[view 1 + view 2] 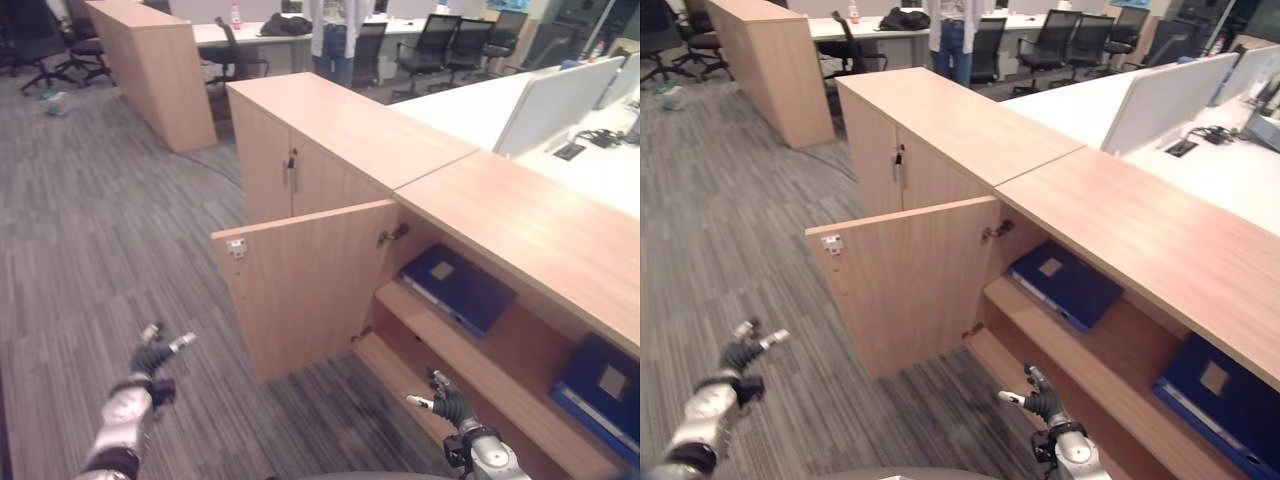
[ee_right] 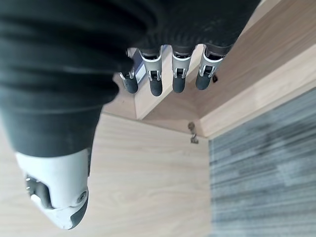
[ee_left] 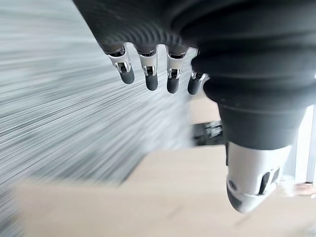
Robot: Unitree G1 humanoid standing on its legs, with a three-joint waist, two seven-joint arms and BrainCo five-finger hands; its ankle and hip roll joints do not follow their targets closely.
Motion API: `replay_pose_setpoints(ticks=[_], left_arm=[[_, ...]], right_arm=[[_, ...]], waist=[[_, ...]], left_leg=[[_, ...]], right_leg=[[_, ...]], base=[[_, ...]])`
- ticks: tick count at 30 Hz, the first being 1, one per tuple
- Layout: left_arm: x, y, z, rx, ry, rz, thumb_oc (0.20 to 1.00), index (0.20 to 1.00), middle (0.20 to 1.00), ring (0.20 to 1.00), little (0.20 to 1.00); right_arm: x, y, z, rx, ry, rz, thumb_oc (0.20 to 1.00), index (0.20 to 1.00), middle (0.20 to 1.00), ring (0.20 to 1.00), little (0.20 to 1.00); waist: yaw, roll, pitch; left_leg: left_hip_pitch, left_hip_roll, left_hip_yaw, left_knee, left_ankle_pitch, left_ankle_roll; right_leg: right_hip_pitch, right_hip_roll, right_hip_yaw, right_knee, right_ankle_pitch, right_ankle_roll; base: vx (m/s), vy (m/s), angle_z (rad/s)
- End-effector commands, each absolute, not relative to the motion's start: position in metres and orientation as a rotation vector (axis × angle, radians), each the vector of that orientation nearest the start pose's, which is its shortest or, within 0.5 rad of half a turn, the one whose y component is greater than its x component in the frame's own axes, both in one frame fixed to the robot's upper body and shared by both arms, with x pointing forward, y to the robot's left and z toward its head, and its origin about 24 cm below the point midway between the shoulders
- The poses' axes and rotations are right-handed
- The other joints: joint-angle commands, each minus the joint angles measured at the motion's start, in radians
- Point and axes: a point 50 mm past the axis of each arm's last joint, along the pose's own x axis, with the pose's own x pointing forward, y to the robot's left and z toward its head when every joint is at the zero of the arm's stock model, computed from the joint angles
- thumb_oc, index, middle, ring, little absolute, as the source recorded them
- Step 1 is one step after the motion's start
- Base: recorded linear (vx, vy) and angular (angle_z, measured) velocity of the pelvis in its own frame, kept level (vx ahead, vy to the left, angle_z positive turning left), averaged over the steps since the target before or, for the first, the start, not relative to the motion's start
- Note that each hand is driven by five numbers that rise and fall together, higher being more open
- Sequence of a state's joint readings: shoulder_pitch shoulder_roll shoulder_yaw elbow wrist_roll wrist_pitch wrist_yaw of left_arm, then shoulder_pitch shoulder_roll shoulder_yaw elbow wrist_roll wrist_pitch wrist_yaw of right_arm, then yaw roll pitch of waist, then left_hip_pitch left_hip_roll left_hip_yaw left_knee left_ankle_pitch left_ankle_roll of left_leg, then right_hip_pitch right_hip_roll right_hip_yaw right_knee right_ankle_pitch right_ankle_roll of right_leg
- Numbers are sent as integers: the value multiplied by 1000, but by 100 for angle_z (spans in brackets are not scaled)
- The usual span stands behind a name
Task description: Put the empty folder in the office cabinet
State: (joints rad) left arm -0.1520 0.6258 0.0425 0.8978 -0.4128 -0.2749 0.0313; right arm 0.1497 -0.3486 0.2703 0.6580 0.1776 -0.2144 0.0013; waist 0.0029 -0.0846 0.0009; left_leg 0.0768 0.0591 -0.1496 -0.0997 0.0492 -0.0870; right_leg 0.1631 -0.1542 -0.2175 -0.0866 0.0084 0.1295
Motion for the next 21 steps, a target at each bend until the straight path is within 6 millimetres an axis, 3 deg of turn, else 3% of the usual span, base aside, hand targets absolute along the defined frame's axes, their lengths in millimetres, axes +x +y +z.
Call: replay_pose_setpoints(ticks=[1, 3, 4, 11, 14, 21], left_arm=[[244, 377, 24, 228, 205, 503, 1000, 1000, 1000, 1000, 1000], [251, 388, 40, 276, 188, 515, 1000, 1000, 1000, 1000, 1000], [259, 396, 58, 310, 159, 522, 1000, 1000, 1000, 1000, 1000], [278, 402, 91, 269, 77, 499, 1000, 1000, 1000, 1000, 1000], [292, 396, 105, 267, 35, 482, 1000, 1000, 1000, 1000, 1000], [320, 364, 104, 203, 10, 396, 1000, 1000, 1000, 1000, 1000]], right_arm=[[177, -215, -79, -226, 488, 134, 1000, 1000, 1000, 1000, 1000], [179, -214, -78, -230, 483, 152, 1000, 1000, 1000, 1000, 1000], [180, -213, -78, -241, 485, 178, 1000, 1000, 1000, 1000, 1000], [189, -213, -73, -266, 464, 197, 1000, 1000, 1000, 1000, 1000], [193, -210, -71, -265, 450, 203, 1000, 1000, 1000, 1000, 1000], [193, -198, -70, -258, 432, 237, 1000, 1000, 1000, 1000, 1000]], waist=[[-3, 20, 6], [-16, 18, 8], [-26, 13, 11], [-50, -11, 23], [-63, -25, 29], [-81, -62, 33]], left_leg=[[35, -17, 96, 20, -78, 26], [35, -15, 107, 19, -78, 26], [35, -10, 121, 17, -78, 26], [18, -2, 157, 13, -79, 25], [9, 4, 166, 13, -79, 26], [17, 6, 173, 12, -91, 30]], right_leg=[[-65, -35, 46, 109, 6, 79], [-73, -34, 60, 108, 12, 83], [-82, -34, 73, 105, 20, 87], [-117, -26, 109, 85, 47, 100], [-131, -22, 122, 80, 56, 105], [-141, -20, 145, 85, 71, 115]], base=[[15, 17, -18], [19, 22, -20], [23, 18, -34], [5, 18, -21], [-8, 4, -21], [17, 1, -9]])
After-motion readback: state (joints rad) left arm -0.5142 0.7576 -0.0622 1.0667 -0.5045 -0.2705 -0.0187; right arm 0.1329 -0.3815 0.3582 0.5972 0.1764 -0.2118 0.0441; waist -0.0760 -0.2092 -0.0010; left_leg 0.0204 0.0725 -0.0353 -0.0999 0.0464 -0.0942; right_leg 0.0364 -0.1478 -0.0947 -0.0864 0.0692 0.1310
